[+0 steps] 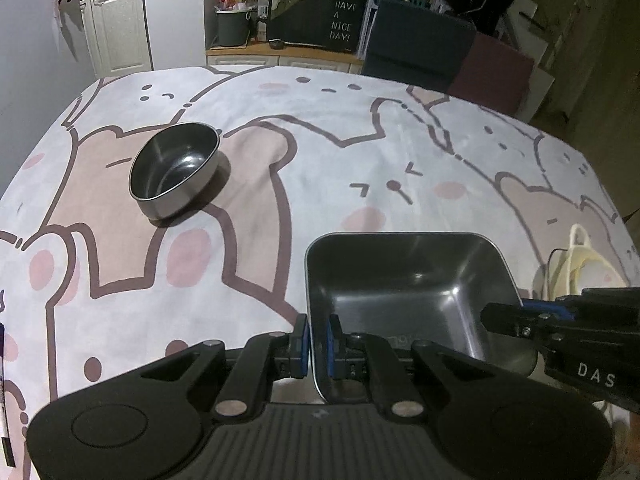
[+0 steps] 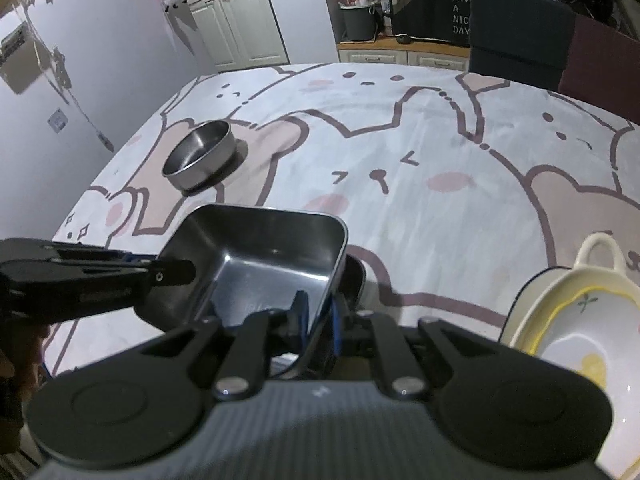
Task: Organize plates and bowls
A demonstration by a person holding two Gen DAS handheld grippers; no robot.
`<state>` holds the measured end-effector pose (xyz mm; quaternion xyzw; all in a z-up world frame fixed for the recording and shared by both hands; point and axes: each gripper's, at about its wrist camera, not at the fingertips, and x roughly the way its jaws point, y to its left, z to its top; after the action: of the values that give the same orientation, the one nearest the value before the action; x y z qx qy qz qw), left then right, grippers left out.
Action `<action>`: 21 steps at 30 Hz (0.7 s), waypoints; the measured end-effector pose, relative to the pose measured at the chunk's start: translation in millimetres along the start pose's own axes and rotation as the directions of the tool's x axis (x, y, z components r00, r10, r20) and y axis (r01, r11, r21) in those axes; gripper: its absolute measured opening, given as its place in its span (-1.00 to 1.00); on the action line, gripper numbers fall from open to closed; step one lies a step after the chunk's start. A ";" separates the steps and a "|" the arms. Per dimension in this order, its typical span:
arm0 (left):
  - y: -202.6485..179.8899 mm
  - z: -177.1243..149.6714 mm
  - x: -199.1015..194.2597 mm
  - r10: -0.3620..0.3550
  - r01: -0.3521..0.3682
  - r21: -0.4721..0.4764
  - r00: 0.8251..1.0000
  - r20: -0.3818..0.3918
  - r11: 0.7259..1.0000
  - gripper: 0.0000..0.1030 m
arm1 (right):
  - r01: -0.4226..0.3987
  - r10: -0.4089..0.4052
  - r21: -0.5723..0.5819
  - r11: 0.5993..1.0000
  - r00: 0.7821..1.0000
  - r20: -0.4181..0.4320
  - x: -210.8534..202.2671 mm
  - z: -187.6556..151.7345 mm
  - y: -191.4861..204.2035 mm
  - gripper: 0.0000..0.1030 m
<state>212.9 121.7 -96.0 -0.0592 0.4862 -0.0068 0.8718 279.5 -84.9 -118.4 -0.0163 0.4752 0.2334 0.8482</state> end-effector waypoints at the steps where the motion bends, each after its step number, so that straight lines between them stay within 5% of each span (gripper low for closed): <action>1: 0.4 0.2 1.3 0.002 -0.002 0.003 1.000 -0.003 1.000 -0.83 | 0.001 -0.001 -0.001 1.000 1.000 -0.003 1.4 0.2 0.6 -0.72; 21: -6.0 -0.5 20.2 0.049 -0.045 0.078 0.998 -0.041 0.996 -0.83 | 0.026 -0.026 -0.002 1.000 0.999 -0.042 15.4 3.0 1.5 -0.70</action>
<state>223.4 114.3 -112.7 -0.0139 0.5055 -0.0063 0.8627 288.0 -77.0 -129.0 -0.0278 0.4927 0.2223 0.8409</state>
